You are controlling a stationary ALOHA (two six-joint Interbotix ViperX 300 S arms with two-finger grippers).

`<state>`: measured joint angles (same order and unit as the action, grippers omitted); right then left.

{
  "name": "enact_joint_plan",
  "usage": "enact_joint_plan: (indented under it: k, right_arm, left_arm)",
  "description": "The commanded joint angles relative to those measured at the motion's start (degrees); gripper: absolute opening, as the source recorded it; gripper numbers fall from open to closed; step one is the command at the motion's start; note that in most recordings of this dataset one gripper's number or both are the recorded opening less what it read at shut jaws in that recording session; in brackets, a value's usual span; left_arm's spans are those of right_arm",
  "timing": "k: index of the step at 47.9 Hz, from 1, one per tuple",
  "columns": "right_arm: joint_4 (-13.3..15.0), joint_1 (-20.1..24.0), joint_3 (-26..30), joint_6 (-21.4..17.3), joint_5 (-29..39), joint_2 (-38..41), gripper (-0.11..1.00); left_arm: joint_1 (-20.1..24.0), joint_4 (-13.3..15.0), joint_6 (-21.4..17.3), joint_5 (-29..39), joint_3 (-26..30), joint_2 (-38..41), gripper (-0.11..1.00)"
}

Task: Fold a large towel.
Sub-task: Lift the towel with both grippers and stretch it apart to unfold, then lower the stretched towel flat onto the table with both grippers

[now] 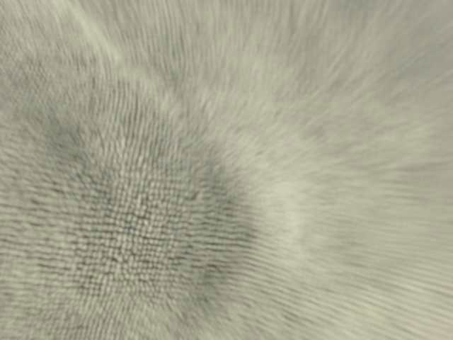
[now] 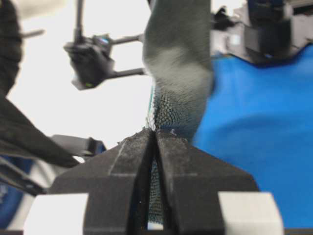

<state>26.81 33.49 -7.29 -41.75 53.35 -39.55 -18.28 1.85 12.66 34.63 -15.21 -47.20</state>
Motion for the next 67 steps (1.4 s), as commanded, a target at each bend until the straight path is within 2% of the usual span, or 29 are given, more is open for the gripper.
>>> enact_joint_plan:
  k: [1,7,12,18,22,27,35,42,49,53,56,59,61,67]
  right_arm:
    - [2.29,0.18,2.37,-0.44,3.6,0.26,0.03]
    - [7.47,0.0,2.64,-4.39,10.02,0.0,0.03]
    - [14.33,-0.09,2.29,-9.4,21.01,0.09,0.03]
    - [21.09,-0.26,0.7,-10.81,34.89,1.41,0.03]
    - [24.08,-0.7,-1.32,-10.99,39.81,2.2,0.03]
    - [25.93,-2.37,-5.27,-11.87,41.84,2.29,0.03]
    - [27.69,-9.49,-14.41,-15.47,41.75,1.58,0.03]
    - [30.5,-18.28,-22.24,-15.82,39.02,0.26,0.03]
    - [30.59,-25.49,-26.89,-15.82,30.85,-0.7,0.03]
    - [29.71,-26.98,-28.39,-15.82,26.1,-1.14,0.03]
    - [28.04,-26.98,-29.0,-15.73,23.64,-1.14,0.03]
    - [24.96,-26.98,-29.79,-15.73,21.88,-1.14,0.03]
    - [21.88,-26.98,-30.67,-15.64,21.01,-1.14,0.03]
    - [9.32,-26.37,-35.95,-15.73,16.7,-0.62,0.03]
  left_arm:
    - [1.05,-0.18,-0.09,-0.62,0.97,0.62,0.03]
    - [3.96,-0.18,0.18,0.18,0.7,1.32,0.03]
    - [8.26,-0.18,0.18,1.76,-0.44,1.85,0.03]
    - [16.87,-0.18,-0.88,4.22,-3.78,2.02,0.03]
    - [24.35,-0.18,-1.05,4.39,-7.91,2.02,0.03]
    - [31.82,-0.18,-0.97,4.31,-12.92,2.46,0.03]
    - [42.19,-0.35,-1.85,1.85,-20.65,4.57,0.03]
    - [47.64,-0.44,-7.38,-3.6,-23.64,6.59,0.03]
    - [49.04,-0.26,-14.5,-7.56,-24.17,8.0,0.03]
    - [48.87,0.09,-15.73,-7.47,-24.43,8.53,0.03]
    - [47.81,0.26,-15.64,-6.94,-25.22,8.61,0.03]
    - [45.44,0.35,-15.56,-5.89,-26.81,8.61,0.03]
    - [43.59,0.35,-15.56,-5.27,-28.13,8.53,0.03]
    - [36.21,0.44,-15.47,-5.98,-32.78,8.88,0.03]
